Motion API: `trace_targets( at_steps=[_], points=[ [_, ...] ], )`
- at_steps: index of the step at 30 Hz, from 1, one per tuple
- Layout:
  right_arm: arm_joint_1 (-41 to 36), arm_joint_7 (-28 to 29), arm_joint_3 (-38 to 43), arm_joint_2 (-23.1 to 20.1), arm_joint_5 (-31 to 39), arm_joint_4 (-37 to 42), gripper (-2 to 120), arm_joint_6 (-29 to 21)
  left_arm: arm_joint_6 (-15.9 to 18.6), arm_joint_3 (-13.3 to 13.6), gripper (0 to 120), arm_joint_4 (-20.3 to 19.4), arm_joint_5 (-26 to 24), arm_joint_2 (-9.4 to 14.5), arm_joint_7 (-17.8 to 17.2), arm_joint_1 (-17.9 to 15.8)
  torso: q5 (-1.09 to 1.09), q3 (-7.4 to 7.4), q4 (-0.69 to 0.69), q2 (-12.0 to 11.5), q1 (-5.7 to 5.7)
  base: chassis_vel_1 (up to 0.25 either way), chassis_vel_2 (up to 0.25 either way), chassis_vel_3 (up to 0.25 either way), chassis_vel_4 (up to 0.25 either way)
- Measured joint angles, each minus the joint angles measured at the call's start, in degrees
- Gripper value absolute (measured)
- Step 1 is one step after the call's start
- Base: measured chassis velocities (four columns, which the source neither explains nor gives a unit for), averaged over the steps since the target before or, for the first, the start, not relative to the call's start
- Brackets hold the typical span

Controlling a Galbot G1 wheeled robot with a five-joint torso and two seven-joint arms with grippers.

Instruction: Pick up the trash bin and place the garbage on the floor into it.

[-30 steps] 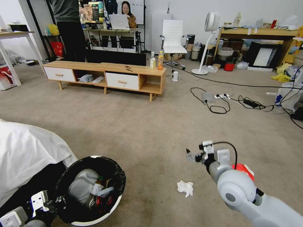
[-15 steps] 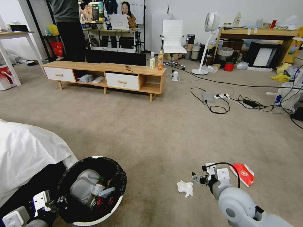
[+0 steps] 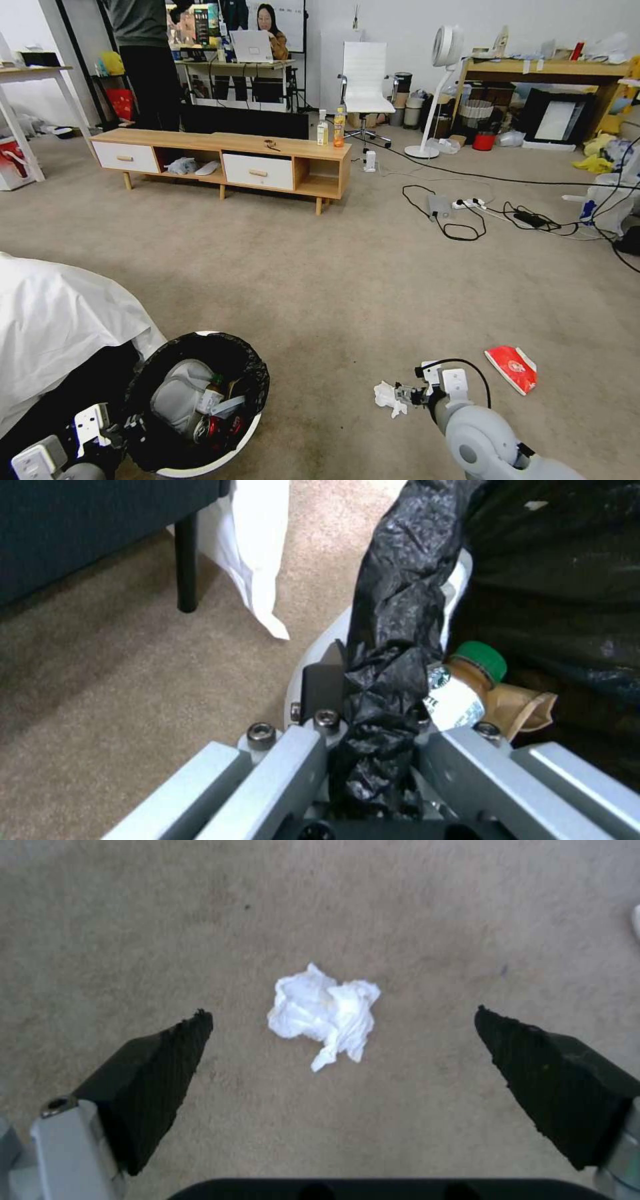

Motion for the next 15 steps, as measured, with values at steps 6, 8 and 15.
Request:
trace_targets(
  at_steps=[6, 8, 15],
  points=[
    [1.7, -2.2, -1.1, 2.1, -0.1, -5.3, 99, 1.1, 0.0, 0.0, 1, 0.2, 0.3, -0.2, 0.3, 0.0, 0.0, 0.0, -0.01, 0.0, 0.0, 0.0, 0.0, 0.0, 0.0],
    [2.0, -2.6, -1.2, 2.6, -0.2, -6.4, 99, 1.3, 0.0, 0.0, 1, 0.3, 0.6, -0.3, 0.6, 0.0, 0.0, 0.0, -0.01, 0.0, 0.0, 0.0, 0.0, 0.0, 0.0],
    [4.2, -5.0, -2.4, 4.3, -1.0, -13.1, 99, 2.4, 0.0, 0.0, 1, 0.6, 1.1, -0.6, 0.9, 0.0, 0.0, 0.0, 0.0, 0.0, 0.0, 0.0, 0.0, 0.0, 0.0]
  ],
)
